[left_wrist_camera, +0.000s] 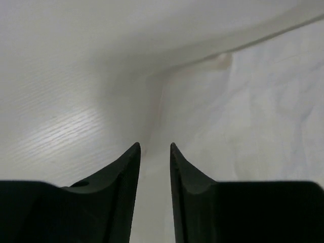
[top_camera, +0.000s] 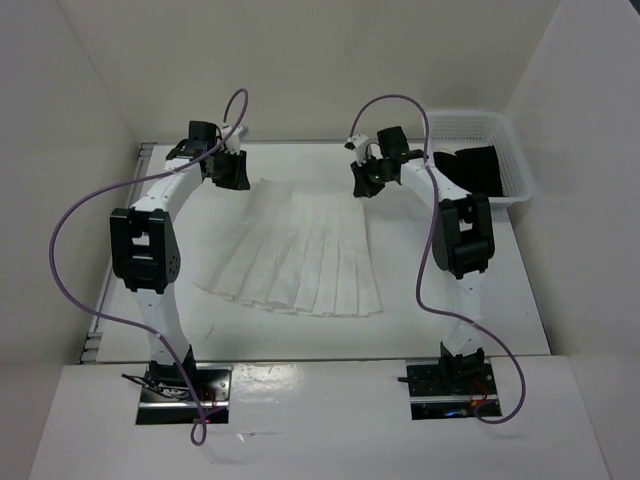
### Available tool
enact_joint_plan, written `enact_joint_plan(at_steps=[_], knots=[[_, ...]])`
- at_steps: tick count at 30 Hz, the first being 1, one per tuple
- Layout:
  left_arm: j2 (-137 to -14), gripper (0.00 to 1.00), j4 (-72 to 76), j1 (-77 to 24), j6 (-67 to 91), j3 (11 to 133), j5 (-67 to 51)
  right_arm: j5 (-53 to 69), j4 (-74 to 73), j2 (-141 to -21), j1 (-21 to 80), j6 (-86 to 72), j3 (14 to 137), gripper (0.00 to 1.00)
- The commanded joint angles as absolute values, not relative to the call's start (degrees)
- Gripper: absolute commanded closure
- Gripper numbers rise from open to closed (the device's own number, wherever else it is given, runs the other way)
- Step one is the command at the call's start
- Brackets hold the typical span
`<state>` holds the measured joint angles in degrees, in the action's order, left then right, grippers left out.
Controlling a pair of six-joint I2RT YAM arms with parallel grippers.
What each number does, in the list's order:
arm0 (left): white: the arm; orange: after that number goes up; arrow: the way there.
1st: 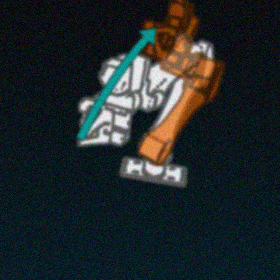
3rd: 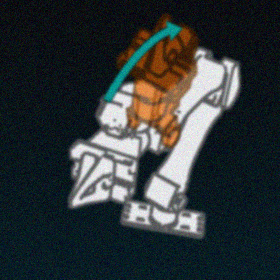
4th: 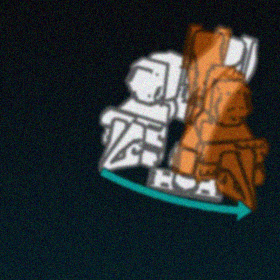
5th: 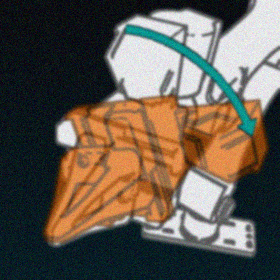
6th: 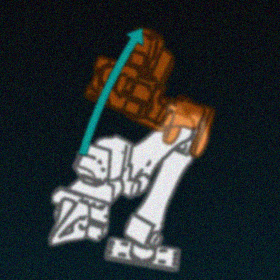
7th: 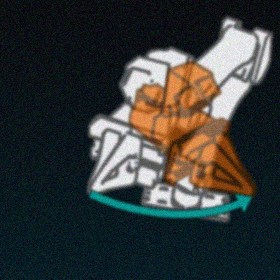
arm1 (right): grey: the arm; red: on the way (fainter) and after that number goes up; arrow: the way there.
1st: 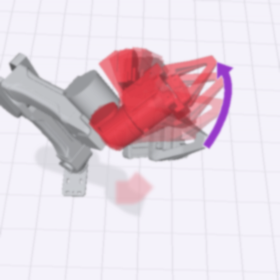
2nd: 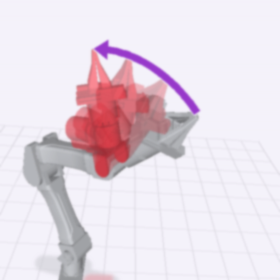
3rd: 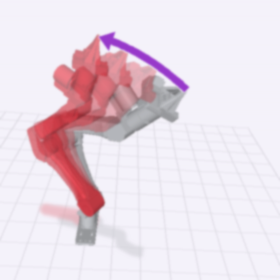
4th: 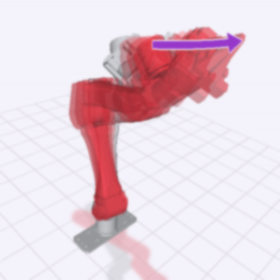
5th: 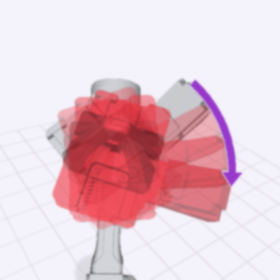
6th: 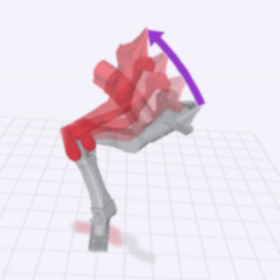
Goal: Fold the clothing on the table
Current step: Flatten the skirt out
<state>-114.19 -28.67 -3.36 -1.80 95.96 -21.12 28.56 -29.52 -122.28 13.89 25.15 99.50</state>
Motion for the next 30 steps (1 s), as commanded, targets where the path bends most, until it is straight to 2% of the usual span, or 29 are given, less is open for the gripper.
enact_joint_plan(at_steps=[1,2,3,4,6,11,15,18,21,25,30], knots=[[-115.92,0.60,-27.51,-1.67,-2.47,100.98,-16.35,20.66,-28.13,-125.58,13.35,24.27,105.81,1.00],[-115.93,0.34,-26.99,-1.67,-2.46,101.51,-15.83,18.13,-28.13,-126.20,13.36,23.39,108.17,0.87],[-115.93,0.23,-26.98,-1.67,-1.94,101.51,-15.82,16.97,-28.82,-126.21,13.36,22.86,109.41,0.73],[-115.93,0.14,-26.98,-1.67,-1.41,102.38,-15.82,14.79,-28.83,-126.91,13.36,22.24,110.47,0.51],[-114.88,0.03,-26.98,-1.67,-0.80,103.01,-12.68,12.23,-28.83,-125.69,13.36,19.79,113.11,0.41],[-103.75,0.01,-27.60,0.26,-0.26,98.55,-8.18,12.11,-31.11,-114.19,14.58,16.62,113.47,0.18],[-93.10,0.01,-29.09,2.63,-0.79,89.34,-0.02,13.36,-33.57,-106.71,19.15,15.30,103.31,0.08],[-84.32,0.01,-31.99,6.49,0.97,83.60,0.00,9.42,-34.19,-104.51,26.08,13.10,95.49,0.02],[-78.60,0.01,-33.92,10.19,2.55,76.13,-2.71,4.23,-33.66,-106.52,33.29,10.11,92.38,0.02],[-72.70,0.01,-35.68,14.05,2.82,69.19,-4.91,1.49,-32.96,-113.27,39.71,4.77,95.34,0.02],[-65.49,0.01,-37.52,15.38,2.20,64.69,-5.54,-0.52,-34.27,-120.58,41.04,-0.86,102.21,0.02]])
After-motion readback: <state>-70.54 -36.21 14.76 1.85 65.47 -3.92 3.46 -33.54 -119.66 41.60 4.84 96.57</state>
